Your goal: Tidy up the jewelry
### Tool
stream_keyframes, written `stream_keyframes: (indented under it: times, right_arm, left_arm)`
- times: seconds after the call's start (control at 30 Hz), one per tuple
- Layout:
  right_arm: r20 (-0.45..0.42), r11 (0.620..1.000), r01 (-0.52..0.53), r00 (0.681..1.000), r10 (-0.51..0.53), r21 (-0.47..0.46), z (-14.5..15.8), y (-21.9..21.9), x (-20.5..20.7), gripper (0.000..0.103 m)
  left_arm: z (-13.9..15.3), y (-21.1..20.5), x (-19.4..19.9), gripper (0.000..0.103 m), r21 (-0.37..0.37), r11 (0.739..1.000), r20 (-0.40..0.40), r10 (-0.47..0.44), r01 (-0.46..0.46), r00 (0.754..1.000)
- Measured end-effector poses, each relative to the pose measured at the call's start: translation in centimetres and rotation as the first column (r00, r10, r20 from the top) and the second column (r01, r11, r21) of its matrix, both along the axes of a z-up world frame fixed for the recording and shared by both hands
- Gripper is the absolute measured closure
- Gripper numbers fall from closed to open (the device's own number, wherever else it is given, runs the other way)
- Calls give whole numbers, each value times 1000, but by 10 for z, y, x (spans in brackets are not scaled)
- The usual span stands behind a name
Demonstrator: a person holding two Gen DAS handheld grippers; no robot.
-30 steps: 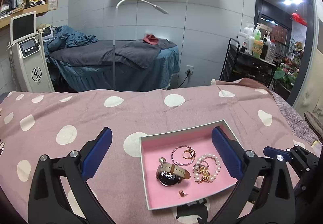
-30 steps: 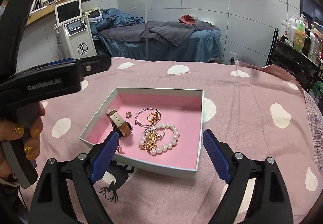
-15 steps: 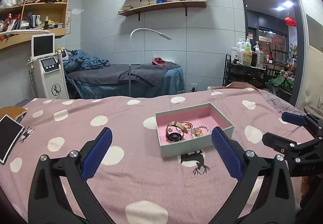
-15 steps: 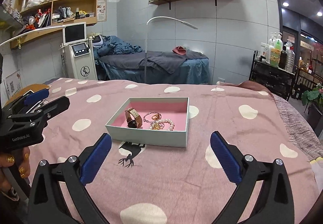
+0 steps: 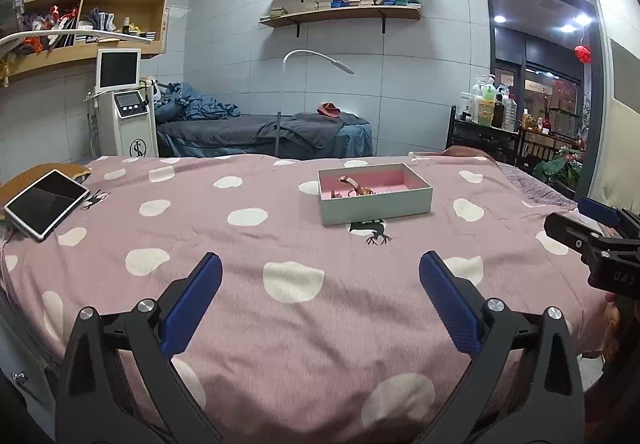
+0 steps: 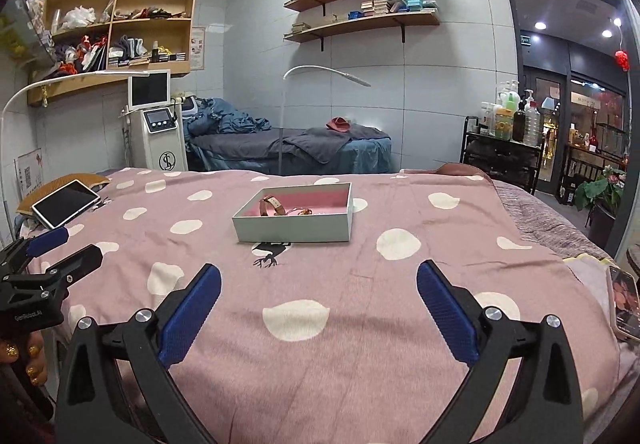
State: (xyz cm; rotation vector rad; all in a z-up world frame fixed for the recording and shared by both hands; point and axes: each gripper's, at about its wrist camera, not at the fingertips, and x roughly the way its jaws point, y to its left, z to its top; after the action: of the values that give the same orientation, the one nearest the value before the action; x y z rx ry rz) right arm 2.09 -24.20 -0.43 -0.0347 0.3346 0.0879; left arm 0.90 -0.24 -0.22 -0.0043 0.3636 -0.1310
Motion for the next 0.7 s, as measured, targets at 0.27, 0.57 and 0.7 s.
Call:
stream_keyframes:
  times: [0.27, 0.57, 0.7]
  right_arm:
    - [-4, 999, 5, 1000, -5, 34, -5, 2, -32, 6]
    - [26, 1000, -5, 1000, 4, 21, 0, 11, -40, 6]
    - [26, 999, -4, 1000, 3, 32, 1, 11, -41, 6]
  left_arm:
    - [-3, 6, -27, 6, -4, 1000, -7, 29, -29, 1000]
    - [-1, 5, -29, 6, -18, 1000, 10, -6, 7, 1000]
    - [0, 6, -28, 6, -24, 1000, 12, 3, -2, 1000]
